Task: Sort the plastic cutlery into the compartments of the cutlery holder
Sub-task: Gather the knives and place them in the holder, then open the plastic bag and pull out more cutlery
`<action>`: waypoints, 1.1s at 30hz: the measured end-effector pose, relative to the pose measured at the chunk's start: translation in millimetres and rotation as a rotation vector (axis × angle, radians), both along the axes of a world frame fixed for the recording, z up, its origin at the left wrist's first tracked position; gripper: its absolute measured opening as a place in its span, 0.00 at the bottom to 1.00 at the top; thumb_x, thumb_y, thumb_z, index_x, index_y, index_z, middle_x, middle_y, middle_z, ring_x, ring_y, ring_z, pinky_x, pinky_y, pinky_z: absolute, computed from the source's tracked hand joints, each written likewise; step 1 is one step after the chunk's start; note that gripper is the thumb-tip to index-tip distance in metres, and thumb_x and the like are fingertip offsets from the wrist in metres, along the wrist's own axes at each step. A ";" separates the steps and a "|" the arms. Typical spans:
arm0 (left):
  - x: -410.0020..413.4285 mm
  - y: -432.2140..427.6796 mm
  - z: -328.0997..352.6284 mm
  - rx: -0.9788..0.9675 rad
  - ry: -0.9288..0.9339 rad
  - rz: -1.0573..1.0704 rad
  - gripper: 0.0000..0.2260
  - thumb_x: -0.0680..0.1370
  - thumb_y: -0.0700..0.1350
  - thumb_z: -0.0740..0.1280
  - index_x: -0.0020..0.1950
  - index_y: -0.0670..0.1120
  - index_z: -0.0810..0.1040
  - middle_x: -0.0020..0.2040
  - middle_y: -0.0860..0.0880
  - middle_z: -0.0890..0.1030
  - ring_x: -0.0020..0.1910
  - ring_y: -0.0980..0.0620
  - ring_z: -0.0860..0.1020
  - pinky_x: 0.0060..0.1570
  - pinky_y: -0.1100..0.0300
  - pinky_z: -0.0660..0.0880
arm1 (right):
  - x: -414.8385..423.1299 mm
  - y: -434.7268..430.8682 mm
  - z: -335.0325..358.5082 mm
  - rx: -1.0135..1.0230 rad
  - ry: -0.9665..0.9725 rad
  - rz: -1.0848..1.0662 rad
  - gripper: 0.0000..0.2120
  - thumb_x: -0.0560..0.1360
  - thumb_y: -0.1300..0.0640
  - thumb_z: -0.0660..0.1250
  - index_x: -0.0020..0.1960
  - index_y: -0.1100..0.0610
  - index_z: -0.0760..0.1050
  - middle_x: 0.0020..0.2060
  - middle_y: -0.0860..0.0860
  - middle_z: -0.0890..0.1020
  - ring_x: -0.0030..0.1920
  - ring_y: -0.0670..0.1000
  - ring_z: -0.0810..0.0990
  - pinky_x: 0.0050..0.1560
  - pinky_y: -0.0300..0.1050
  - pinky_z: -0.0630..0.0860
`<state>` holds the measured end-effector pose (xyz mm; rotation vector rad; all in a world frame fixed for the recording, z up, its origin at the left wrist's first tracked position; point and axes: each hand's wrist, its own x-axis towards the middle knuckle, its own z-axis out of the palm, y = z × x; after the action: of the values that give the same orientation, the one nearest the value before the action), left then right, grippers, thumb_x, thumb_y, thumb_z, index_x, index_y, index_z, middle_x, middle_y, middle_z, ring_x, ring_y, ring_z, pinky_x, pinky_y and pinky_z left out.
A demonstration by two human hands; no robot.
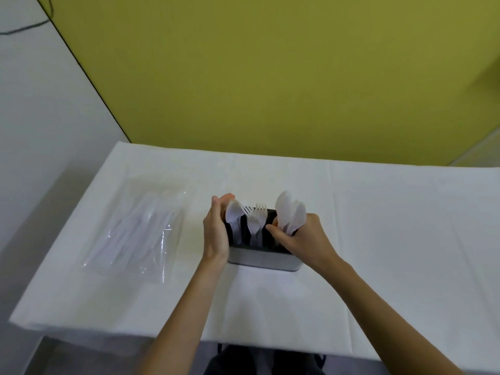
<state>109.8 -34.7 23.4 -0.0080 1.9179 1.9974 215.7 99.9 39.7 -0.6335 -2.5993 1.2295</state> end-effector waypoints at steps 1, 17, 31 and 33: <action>-0.3 0.1 -1.1 0.014 -0.025 0.001 0.23 0.84 0.54 0.49 0.62 0.43 0.78 0.62 0.47 0.80 0.64 0.49 0.75 0.68 0.53 0.67 | 0.4 -2.4 1.5 0.030 -0.002 -0.005 0.14 0.71 0.52 0.73 0.33 0.58 0.73 0.27 0.51 0.76 0.29 0.51 0.76 0.30 0.43 0.71; -2.2 -7.6 -15.6 0.070 -0.022 -0.064 0.24 0.84 0.54 0.45 0.57 0.46 0.79 0.58 0.47 0.82 0.59 0.52 0.78 0.60 0.62 0.71 | -1.9 3.3 2.8 0.164 0.111 -0.139 0.21 0.73 0.45 0.68 0.62 0.53 0.71 0.56 0.44 0.74 0.47 0.46 0.75 0.51 0.41 0.72; 11.7 -8.8 -38.6 0.114 -0.132 -0.061 0.26 0.76 0.56 0.55 0.66 0.43 0.76 0.64 0.45 0.79 0.66 0.47 0.74 0.69 0.47 0.67 | 16.3 -24.6 -44.3 -0.882 0.182 -0.682 0.20 0.83 0.47 0.47 0.47 0.46 0.77 0.46 0.46 0.82 0.47 0.43 0.78 0.55 0.42 0.70; 2.3 -3.0 -35.0 0.119 -0.079 -0.064 0.24 0.77 0.55 0.54 0.66 0.44 0.76 0.64 0.47 0.79 0.66 0.50 0.74 0.68 0.52 0.68 | 4.6 -16.5 -38.4 -0.875 0.213 -0.654 0.20 0.83 0.47 0.47 0.47 0.45 0.77 0.46 0.45 0.82 0.49 0.44 0.78 0.57 0.42 0.71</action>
<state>112.2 -37.7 -11.6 0.0054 1.7271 2.0348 220.2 83.4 1.3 -1.2590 -1.3805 1.9678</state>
